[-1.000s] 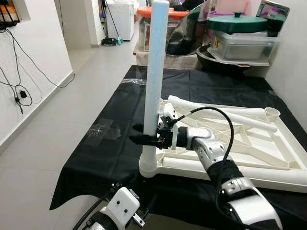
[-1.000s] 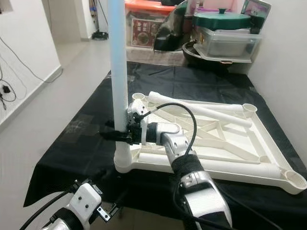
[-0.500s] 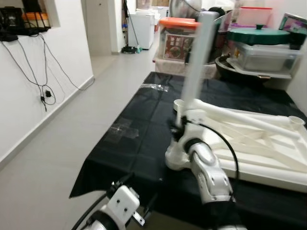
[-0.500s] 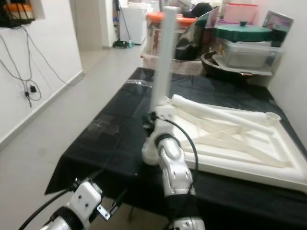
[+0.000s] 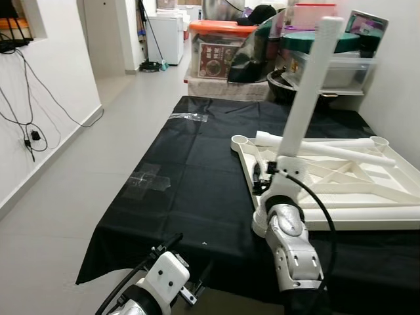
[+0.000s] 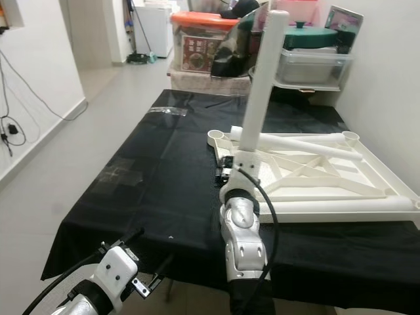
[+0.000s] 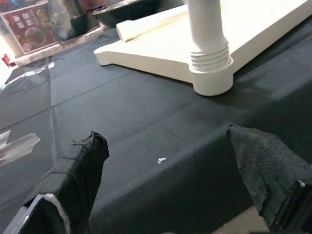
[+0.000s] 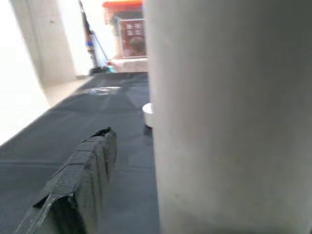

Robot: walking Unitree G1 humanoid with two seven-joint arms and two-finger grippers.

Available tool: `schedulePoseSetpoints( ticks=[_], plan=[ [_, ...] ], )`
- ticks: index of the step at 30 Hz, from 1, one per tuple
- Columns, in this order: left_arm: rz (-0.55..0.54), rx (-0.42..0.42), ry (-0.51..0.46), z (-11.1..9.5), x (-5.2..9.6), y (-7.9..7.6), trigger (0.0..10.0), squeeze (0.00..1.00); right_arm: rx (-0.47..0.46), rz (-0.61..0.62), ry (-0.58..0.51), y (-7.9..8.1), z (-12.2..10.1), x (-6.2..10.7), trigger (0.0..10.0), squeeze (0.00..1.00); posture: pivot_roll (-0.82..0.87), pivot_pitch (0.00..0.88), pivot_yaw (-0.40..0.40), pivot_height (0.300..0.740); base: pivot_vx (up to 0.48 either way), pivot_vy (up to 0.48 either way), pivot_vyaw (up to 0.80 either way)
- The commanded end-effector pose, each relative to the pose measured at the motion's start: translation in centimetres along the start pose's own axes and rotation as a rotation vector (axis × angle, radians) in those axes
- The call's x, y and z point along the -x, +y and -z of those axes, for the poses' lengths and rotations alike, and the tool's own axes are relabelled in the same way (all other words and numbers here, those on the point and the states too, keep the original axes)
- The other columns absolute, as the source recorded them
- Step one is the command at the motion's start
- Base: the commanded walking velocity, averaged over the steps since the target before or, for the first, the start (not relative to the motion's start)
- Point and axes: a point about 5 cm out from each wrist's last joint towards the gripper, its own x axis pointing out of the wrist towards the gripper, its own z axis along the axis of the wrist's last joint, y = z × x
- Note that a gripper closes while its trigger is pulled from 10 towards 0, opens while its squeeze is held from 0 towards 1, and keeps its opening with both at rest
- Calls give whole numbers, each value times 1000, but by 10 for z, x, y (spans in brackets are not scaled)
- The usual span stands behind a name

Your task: Building children table

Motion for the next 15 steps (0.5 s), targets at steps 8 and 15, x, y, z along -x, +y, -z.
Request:
schedulePoseSetpoints(
  ticks=[8, 15],
  plan=[
    [-2, 9, 2, 1, 0, -2, 10000, 0, -5, -963, 191, 17, 7, -4, 10000, 0, 103, 0, -59, 740, 0, 0, 0],
    [0, 9, 2, 1, 0, -2, 10000, 0, 41, -1337, 322, 18, 0, -10, 10000, 0, 124, 0, -67, 740, 0, 0, 0]
  ],
)
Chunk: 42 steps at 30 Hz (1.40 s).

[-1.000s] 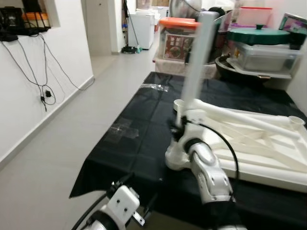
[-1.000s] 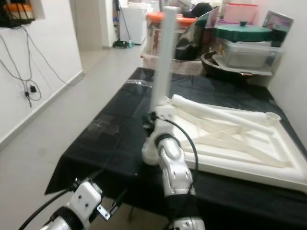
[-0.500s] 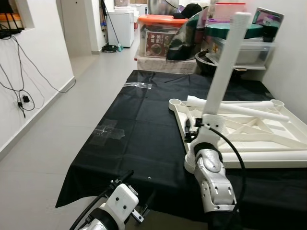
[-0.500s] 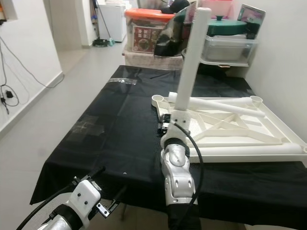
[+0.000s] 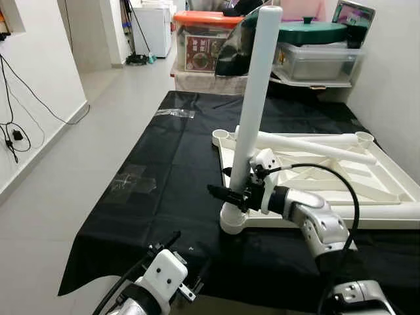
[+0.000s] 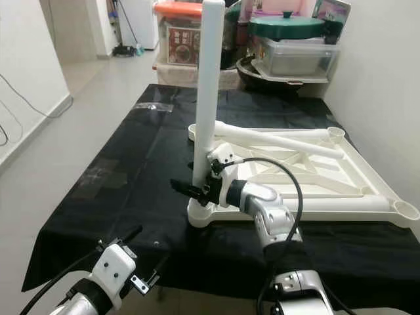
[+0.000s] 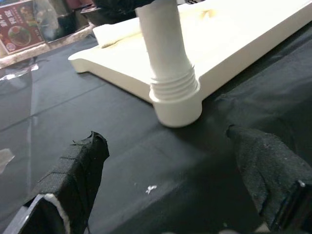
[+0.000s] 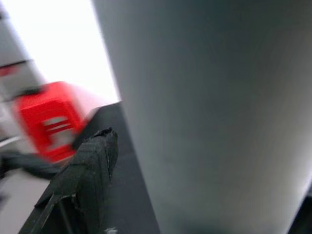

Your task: Building children table

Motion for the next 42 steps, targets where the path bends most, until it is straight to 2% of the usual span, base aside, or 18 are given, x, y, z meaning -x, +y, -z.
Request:
schedulePoseSetpoints(
  ticks=[1, 7, 8, 10, 11, 17, 22, 23, 24, 25, 26, 28, 30, 31, 33, 37, 41, 42],
  plan=[
    [3, 9, 8, 2, 1, -2, 10000, 0, -19, -133, 36, 11, 7, -15, 10000, 0, 124, 0, -67, 740, 0, 0, 0],
    [-3, 12, 8, 1, 2, -3, 10000, 0, -4, -269, 62, 11, 2, -29, 10000, 0, 140, 0, -78, 740, 0, 0, 0],
    [-4, 12, 9, 1, 3, -4, 10000, 0, 5, -306, 81, 12, 2, -33, 5725, 0, 141, 0, -78, 740, 0, 0, 0],
    [-4, 13, 9, 0, 3, -4, 10000, 0, 11, -327, 96, 13, 3, -35, 5725, 0, 141, 0, -78, 740, 0, 0, 0],
    [-3, 14, 9, 0, 3, -4, 10000, 0, 13, -358, 106, 14, 4, -36, 0, 0, 140, 0, -79, 740, 0, 0, 0],
    [2, 13, 10, 1, 4, -5, 10000, 0, 23, -361, 49, 17, 6, -36, 0, 0, 137, 0, -76, 740, 0, 0, 0],
    [7, 12, 11, 2, 3, -6, 10000, 0, 45, -113, -62, 11, 7, -35, 0, 0, 128, 0, -74, 740, 0, 0, 0],
    [8, 12, 12, 3, 3, -6, 10000, 0, 29, 59, -87, 4, 10, -33, 0, 0, 124, 0, -71, 740, 0, 0, 0],
    [8, 12, 12, 3, 3, -6, 10000, 0, 29, 59, -87, 4, 10, -33, 0, 0, 124, 0, -71, 740, 0, 0, 0],
    [9, 11, 12, 3, 3, -6, 10000, 0, 13, 301, -103, -6, 13, -28, 0, 0, 124, 0, -71, 740, 0, 0, 0],
    [9, 11, 12, 3, 3, -6, 10000, 0, 13, 301, -103, -6, 13, -28, 0, 0, 124, 0, -71, 740, 0, 0, 0],
    [10, 10, 13, 4, 3, -4, 10000, 0, -40, 775, -127, -19, 20, -8, 0, 0, 110, 0, -60, 740, 0, 0, 0],
    [13, 10, 14, 4, 3, -3, 10000, 0, -53, 1076, -148, -18, 23, 13, 0, 0, 103, 0, -57, 740, 0, 0, 0],
    [13, 10, 14, 4, 3, -3, 10000, 0, -53, 1076, -148, -18, 23, 13, 0, 0, 103, 0, -57, 740, 0, 0, 0],
    [15, 9, 15, 5, 3, -3, 10000, 0, -81, 1285, -171, -8, 25, 28, 0, 0, 103, 0, -56, 740, 0, 0, 0],
    [18, 7, 16, 5, 2, -2, 10000, 0, -178, 1435, -213, 11, 30, 27, 0, 0, 111, 0, -59, 740, 0, 0, 0],
    [16, 5, 17, 5, 2, -2, 10000, 0, -250, 1420, -224, 20, 32, 9, 0, 0, 112, 0, -58, 740, 0, 0, 0],
    [15, 4, 17, 5, 2, -2, 10000, 0, -268, 1363, -237, 24, 32, -4, 1098, 0, 112, 0, -60, 740, 0, 0, 0]
  ],
)
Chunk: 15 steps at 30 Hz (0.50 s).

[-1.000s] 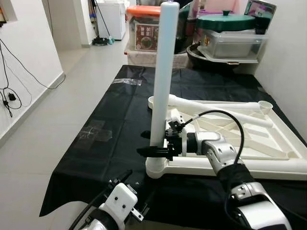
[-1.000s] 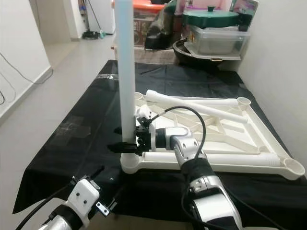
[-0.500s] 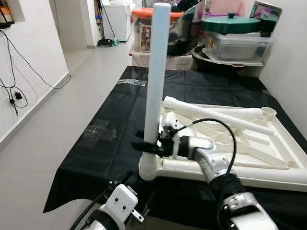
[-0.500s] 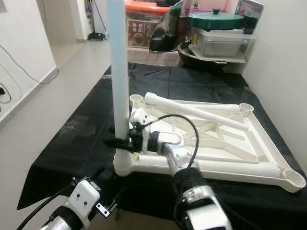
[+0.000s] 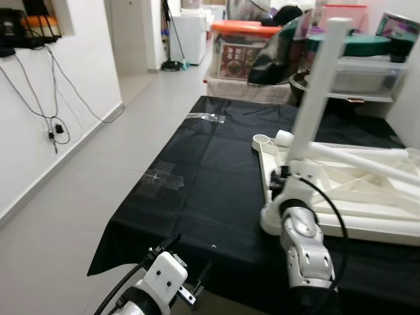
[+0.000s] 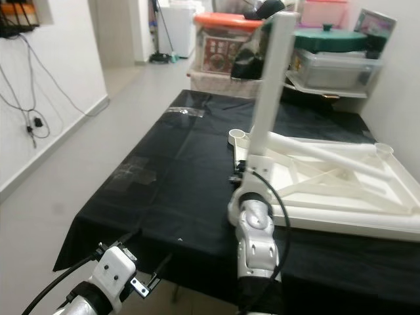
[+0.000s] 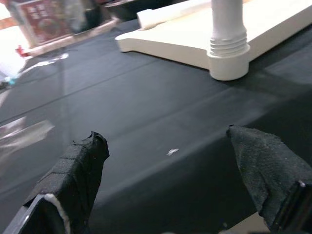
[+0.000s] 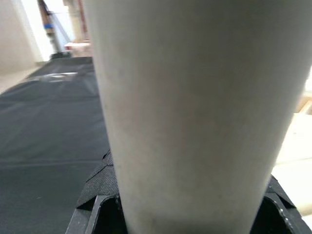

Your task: Building children table

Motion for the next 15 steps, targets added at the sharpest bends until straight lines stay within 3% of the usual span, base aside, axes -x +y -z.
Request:
schedulePoseSetpoints(
  ticks=[1, 2, 3, 4, 6, 8, 9, 10, 11, 12, 14, 15],
  plan=[
    [7, 1, 1, 1, -1, -1, 10000, 0, -171, -95, 78, 48, 14, 18, 1098, 0, 114, 0, -60, 740, 0, 0, 0],
    [6, 2, 1, 1, -1, -1, 10000, 0, -158, -131, 64, 53, 14, 19, 10000, 0, 113, 0, -61, 740, 0, 0, 0],
    [6, 2, 1, 1, -1, -1, 10000, 0, -158, -131, 64, 53, 14, 19, 10000, 0, 113, 0, -61, 740, 0, 0, 0],
    [7, 3, 0, 1, -1, -1, 10000, 0, -158, -217, 53, 62, 14, 22, 10000, 1000, 110, 0, -61, 740, 0, 0, 0],
    [7, 3, 0, 1, -1, -1, 10000, 0, -158, -217, 53, 62, 14, 22, 10000, 1000, 110, 0, -61, 740, 0, 0, 0],
    [7, 4, 0, 1, -1, -1, 10000, 0, -167, -332, 21, 67, 11, 22, 10000, 1000, 106, 0, -58, 740, 0, 0, 0],
    [7, 5, -1, 1, -1, -1, 10000, 0, -157, -356, 1, 66, 10, 21, 10000, 424, 106, 0, -58, 740, 0, 0, 0],
    [7, 5, -1, 1, -1, -1, 10000, 0, -182, -463, -4, 66, 8, 16, 10000, 0, 105, 0, -58, 740, 0, 0, 0],
    [7, 6, -1, 1, -1, 0, 10000, 0, -200, -587, -2, 65, 5, 13, 10000, 0, 105, 0, -58, 740, 0, 0, 0],
    [7, 6, -1, 1, -1, 0, 10000, 0, -200, -587, -2, 65, 5, 13, 10000, 0, 105, 0, -58, 740, 0, 0, 0],
    [8, 6, -1, 1, -2, 0, 10000, 0, -220, -817, 31, 65, 3, 12, 10000, 0, 103, 0, -54, 740, 0, 0, 0],
    [8, 6, -1, 1, -2, 0, 10000, 0, -219, -854, 41, 65, 3, 13, 10000, 0, 103, 0, -54, 740, 0, 0, 0]
  ],
)
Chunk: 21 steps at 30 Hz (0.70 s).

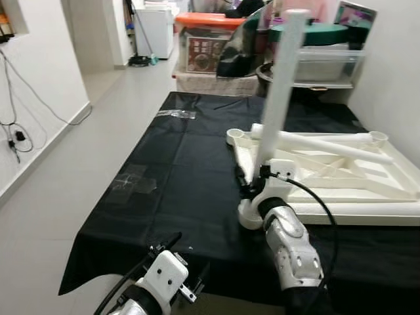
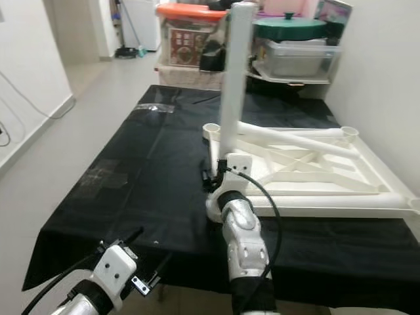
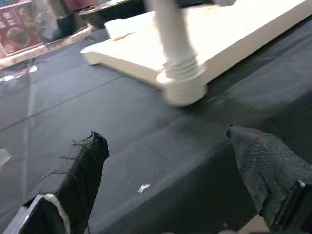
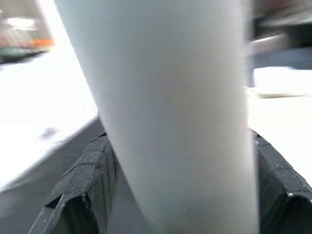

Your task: Building children table

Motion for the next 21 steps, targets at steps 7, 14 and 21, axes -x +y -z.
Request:
schedulePoseSetpoints(
  ticks=[7, 14, 21],
  plan=[
    [9, 10, 9, 3, 0, -1, 10000, 0, 39, -564, 230, -5, 1, 0, 10000, 0, 108, 0, -53, 740, 0, 0, 0],
    [5, 9, 9, 2, 0, -2, 10000, 0, 103, -908, 348, 4, -6, -10, 10000, 0, 125, 0, -63, 740, 0, 0, 0],
    [6, 11, 8, 1, 0, -2, 10000, 0, 130, -1059, 366, 25, -8, -19, 0, 0, 105, 8, -61, 740, 0, 0, 0]
  ],
)
